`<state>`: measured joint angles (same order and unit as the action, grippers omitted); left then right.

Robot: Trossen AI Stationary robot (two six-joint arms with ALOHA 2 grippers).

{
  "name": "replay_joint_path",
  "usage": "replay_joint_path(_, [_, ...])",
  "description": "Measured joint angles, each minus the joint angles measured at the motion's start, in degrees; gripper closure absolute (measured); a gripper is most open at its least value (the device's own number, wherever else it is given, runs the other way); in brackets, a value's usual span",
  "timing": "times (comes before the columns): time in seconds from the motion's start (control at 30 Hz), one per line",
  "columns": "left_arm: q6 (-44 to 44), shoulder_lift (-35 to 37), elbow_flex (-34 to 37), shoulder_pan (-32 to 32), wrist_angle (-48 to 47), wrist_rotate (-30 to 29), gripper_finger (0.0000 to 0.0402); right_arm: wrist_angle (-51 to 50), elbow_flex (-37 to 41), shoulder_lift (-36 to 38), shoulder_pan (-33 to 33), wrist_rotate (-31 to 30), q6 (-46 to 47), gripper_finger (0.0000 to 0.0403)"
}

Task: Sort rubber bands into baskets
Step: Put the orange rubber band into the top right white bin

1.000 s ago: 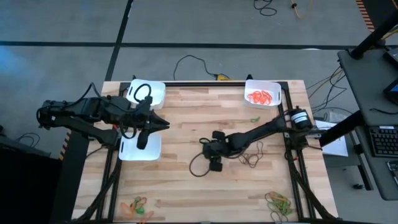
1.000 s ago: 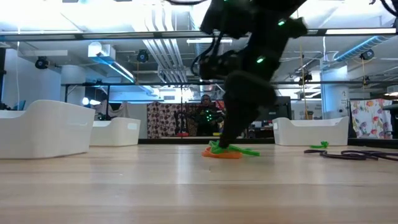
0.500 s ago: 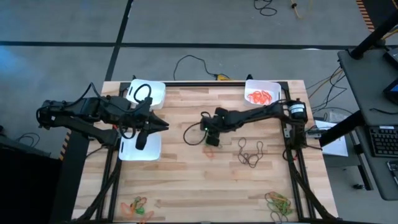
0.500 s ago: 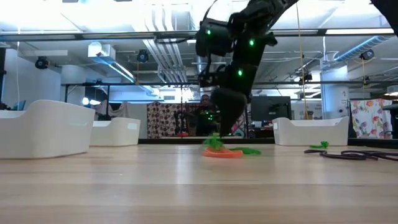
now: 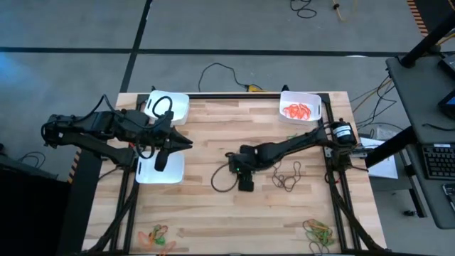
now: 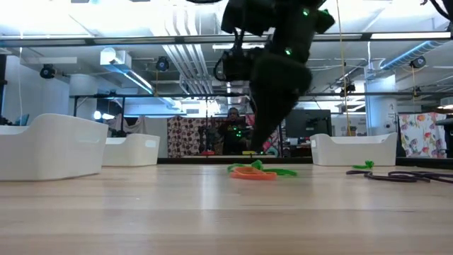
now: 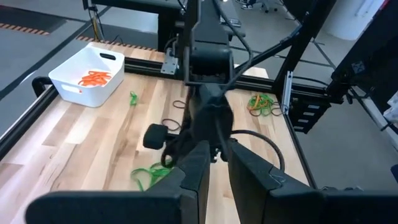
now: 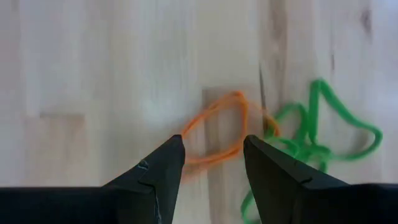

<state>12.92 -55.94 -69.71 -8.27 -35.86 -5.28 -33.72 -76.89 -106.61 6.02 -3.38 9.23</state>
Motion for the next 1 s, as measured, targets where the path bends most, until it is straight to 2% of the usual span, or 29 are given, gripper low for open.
replay_joint_path(0.23, [0.93,0.0,0.0,0.0,-0.11,0.2,0.0359,-0.11,2.87,-0.04,-3.81,-5.52,-0.24,0.0241])
replay_joint_path(0.4, [3.17,0.07,0.0,-0.46,-0.18,0.24,0.0359,0.31,3.05,-0.04,-8.78,-8.73,-4.63,0.0241])
replay_joint_path(0.63, [4.77,0.15,0.0,-3.38,-0.22,0.28,0.0359,0.08,0.55,0.33,-13.53,-8.43,-6.16,0.0241])
replay_joint_path(0.8, [4.9,0.16,0.0,-4.33,-0.22,0.31,0.0359,0.03,-2.85,1.93,-10.35,-5.53,-3.12,0.0241])
replay_joint_path(1.0, [4.2,0.11,0.0,-4.33,-0.2,-0.04,0.0359,0.29,-3.07,1.77,-1.0,-5.02,1.98,0.0241])
